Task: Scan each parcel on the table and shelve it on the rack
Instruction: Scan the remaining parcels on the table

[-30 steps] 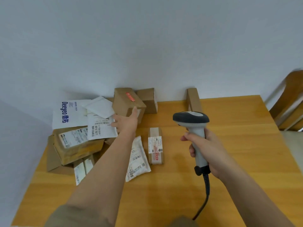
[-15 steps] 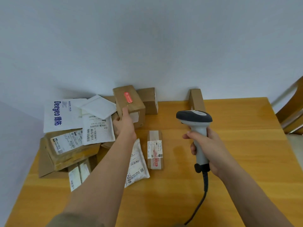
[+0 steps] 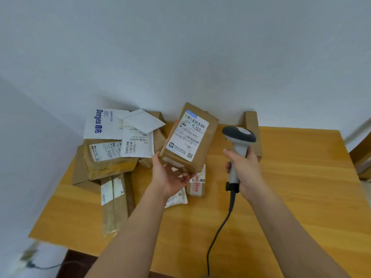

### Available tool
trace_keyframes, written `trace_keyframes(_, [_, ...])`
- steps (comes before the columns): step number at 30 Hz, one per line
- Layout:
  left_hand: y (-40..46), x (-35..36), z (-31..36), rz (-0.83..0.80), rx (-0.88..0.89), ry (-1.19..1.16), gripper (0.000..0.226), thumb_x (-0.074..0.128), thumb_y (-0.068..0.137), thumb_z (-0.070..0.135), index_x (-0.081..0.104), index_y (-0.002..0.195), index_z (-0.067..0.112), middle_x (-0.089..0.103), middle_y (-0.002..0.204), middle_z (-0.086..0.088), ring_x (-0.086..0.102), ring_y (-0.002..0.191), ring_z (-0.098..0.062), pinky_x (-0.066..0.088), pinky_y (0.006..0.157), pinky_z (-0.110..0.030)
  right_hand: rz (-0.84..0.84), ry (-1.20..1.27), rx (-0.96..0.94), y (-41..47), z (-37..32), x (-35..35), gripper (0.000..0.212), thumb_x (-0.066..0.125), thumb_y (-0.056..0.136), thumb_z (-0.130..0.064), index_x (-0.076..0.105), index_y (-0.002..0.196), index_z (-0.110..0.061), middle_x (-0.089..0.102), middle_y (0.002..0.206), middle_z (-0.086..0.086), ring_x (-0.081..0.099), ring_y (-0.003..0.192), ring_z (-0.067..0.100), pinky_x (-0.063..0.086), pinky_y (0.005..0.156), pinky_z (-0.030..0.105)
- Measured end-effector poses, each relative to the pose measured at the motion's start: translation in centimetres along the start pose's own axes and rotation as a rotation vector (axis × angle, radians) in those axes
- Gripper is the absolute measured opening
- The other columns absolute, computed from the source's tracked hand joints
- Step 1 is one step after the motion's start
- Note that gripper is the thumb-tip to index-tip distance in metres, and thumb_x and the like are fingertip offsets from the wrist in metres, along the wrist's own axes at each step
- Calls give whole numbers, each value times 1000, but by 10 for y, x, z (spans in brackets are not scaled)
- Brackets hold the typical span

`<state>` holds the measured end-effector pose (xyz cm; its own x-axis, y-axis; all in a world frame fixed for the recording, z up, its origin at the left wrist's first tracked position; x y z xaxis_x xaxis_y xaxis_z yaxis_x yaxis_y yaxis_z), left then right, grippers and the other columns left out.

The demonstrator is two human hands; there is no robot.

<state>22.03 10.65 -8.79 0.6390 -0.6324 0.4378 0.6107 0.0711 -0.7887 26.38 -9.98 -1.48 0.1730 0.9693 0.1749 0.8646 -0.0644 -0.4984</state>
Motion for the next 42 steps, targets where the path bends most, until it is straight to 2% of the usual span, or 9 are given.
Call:
trace_keyframes(7, [-28,-6,-42,-214,-136,137,74,50,80,64,59,134,13,50,141,-26,50,125,-52,54,89,-48,1,6,-83,-32,16,-12,60,79,81,-11,44,129,-21,63,90,4,52,58,12,49,55,25])
trace_keyframes(12, [-52,-20,-65,-296,-175,367,69,42,89,72,59,132,19,62,130,-20,62,112,-48,43,104,-55,8,-45,-146,-61,27,-22,80,84,74,-4,39,139,-20,61,123,1,62,105,20,51,60,18])
trace_keyframes(15, [-66,-60,-64,-263,-99,492,53,58,89,57,57,132,26,64,127,-16,63,113,-41,46,104,-54,7,-113,-137,-84,47,-26,86,85,71,-1,39,140,-24,60,127,-1,61,112,19,58,81,35])
trace_keyframes(19, [-81,-127,-78,-186,-81,572,43,61,95,10,54,128,37,68,119,-12,64,112,-39,51,99,-51,-53,-266,-100,-113,91,-14,78,85,70,0,40,125,-34,63,121,-4,62,110,20,56,90,51])
trace_keyframes(24, [-97,-187,-107,-134,-128,375,45,54,83,17,62,127,10,61,120,-20,59,108,-44,46,101,-54,-160,-484,-104,-139,134,16,75,86,72,-5,39,125,-31,58,123,-3,56,113,19,51,95,44])
trace_keyframes(29, [-103,-218,-124,25,-116,285,33,43,85,20,61,113,17,59,115,-11,55,104,-34,39,101,-54,-198,-693,-15,-140,167,21,72,82,77,-9,44,137,-18,61,125,3,62,109,28,55,89,47])
trace_keyframes(32, [-110,-223,-137,106,-124,380,19,51,96,32,60,109,22,53,123,-6,53,114,-31,37,106,-55,-177,-717,61,-145,180,17,46,75,85,-14,54,126,-10,63,99,6,61,82,23,52,67,36])
trace_keyframes(35, [-106,-218,-146,121,-100,542,45,58,95,39,48,137,25,52,136,-2,52,118,-26,40,106,-49,-176,-690,93,-154,177,12,26,65,94,-25,59,112,-8,59,77,7,56,67,21,48,65,37])
trace_keyframes(42, [-90,-181,-157,139,25,620,66,57,99,26,21,154,25,56,136,-5,60,111,-22,50,66,-26,-253,-489,204,-172,139,-5,21,59,98,-31,56,112,-16,55,82,7,57,64,18,48,64,34])
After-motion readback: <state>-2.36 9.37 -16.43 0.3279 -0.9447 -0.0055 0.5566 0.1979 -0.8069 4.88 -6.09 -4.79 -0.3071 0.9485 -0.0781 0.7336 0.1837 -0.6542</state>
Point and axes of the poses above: each hand's wrist, its own y-axis towards the middle knuckle, its own x-axis out of the palm, z = x × y, the point moved 8 cm from there along y, towards the middle knuckle
